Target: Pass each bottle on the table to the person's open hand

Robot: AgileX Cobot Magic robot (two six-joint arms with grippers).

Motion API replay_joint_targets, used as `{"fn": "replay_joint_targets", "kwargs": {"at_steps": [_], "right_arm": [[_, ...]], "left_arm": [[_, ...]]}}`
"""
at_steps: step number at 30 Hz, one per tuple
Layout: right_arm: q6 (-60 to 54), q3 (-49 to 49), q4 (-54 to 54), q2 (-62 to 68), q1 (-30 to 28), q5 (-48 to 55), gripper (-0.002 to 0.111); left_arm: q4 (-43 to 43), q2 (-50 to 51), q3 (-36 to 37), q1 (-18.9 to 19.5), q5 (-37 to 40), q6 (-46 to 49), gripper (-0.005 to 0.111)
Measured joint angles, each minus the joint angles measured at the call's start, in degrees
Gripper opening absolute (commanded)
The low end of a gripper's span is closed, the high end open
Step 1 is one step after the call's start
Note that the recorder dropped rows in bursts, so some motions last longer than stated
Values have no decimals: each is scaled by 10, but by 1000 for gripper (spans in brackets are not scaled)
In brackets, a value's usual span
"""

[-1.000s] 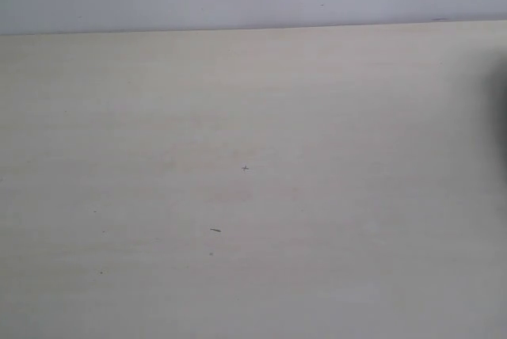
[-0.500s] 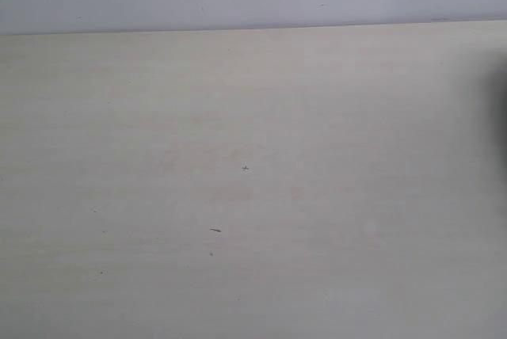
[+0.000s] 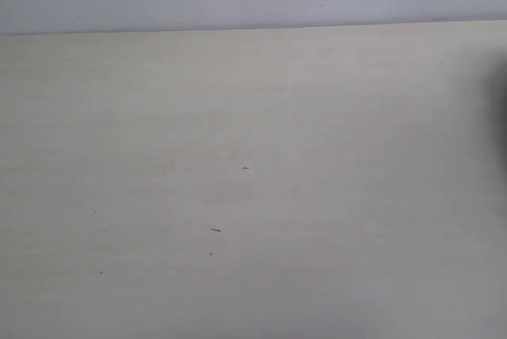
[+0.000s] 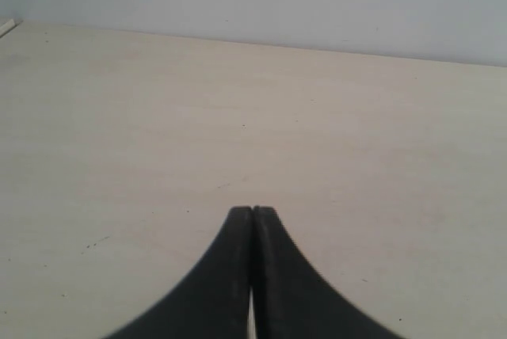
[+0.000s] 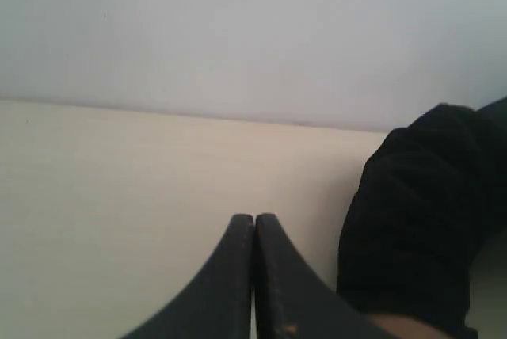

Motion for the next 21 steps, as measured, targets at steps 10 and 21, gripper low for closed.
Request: {"fn": "replay_joint_targets", "kwargs": {"at_steps": [10, 21], "right_arm": [[60, 7, 1, 0, 0, 35, 0], [62, 7, 7, 0, 0, 36, 0]], "left_arm": [[0, 0, 0, 0, 0, 0, 0], [0, 0, 0, -2, 0, 0, 0]]}}
